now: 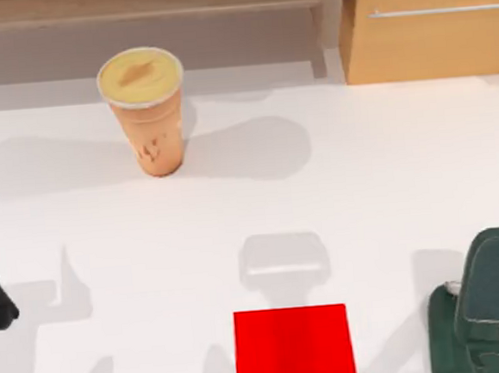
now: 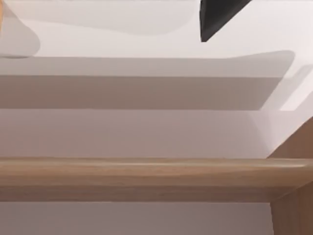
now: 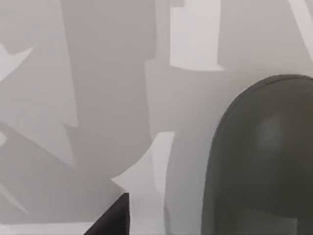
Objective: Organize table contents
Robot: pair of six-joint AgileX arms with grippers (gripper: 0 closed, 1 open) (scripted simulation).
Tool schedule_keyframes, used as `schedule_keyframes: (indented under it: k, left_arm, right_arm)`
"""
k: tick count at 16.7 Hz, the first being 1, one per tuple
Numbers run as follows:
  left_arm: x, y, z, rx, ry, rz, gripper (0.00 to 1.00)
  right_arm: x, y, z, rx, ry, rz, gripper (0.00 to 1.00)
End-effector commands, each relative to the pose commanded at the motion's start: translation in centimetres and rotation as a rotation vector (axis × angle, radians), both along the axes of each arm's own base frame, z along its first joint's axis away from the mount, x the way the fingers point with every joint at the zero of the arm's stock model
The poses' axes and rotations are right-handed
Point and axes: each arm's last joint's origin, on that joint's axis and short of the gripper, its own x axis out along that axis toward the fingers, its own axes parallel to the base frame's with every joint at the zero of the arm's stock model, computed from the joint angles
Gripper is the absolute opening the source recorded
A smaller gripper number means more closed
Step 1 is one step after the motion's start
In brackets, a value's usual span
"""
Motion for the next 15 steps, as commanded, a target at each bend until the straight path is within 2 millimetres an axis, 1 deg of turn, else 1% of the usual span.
schedule_keyframes:
  k: [1, 2, 9, 10, 12, 13, 15]
  left_arm:
    - [0.0, 0.0, 0.0, 0.000, 0.000, 0.000, 1.00]
    - [0.0, 0.0, 0.0, 0.000, 0.000, 0.000, 1.00]
    - [0.0, 0.0, 0.0, 0.000, 0.000, 0.000, 1.00]
    - [0.0, 0.0, 0.0, 0.000, 0.000, 0.000, 1.00]
    - [0.0, 0.0, 0.0, 0.000, 0.000, 0.000, 1.00]
    - [0.0, 0.0, 0.0, 0.000, 0.000, 0.000, 1.00]
    - [0.0, 0.0, 0.0, 0.000, 0.000, 0.000, 1.00]
  right_arm:
    - [0.0, 0.0, 0.0, 0.000, 0.000, 0.000, 0.02]
    - [0.0, 0.0, 0.0, 0.000, 0.000, 0.000, 0.00]
    - [0.0, 0.0, 0.0, 0.000, 0.000, 0.000, 0.00]
    - [-0.1, 0.1, 0.7, 0.007, -0.001, -0.014, 0.00]
    - [0.1, 0.1, 1.0, 0.007, 0.000, -0.011, 0.00]
    - [0.2, 0.0, 1.5, 0.007, -0.001, -0.010, 0.00]
    - [0.5, 0.0, 2.9, 0.007, 0.001, -0.009, 0.00]
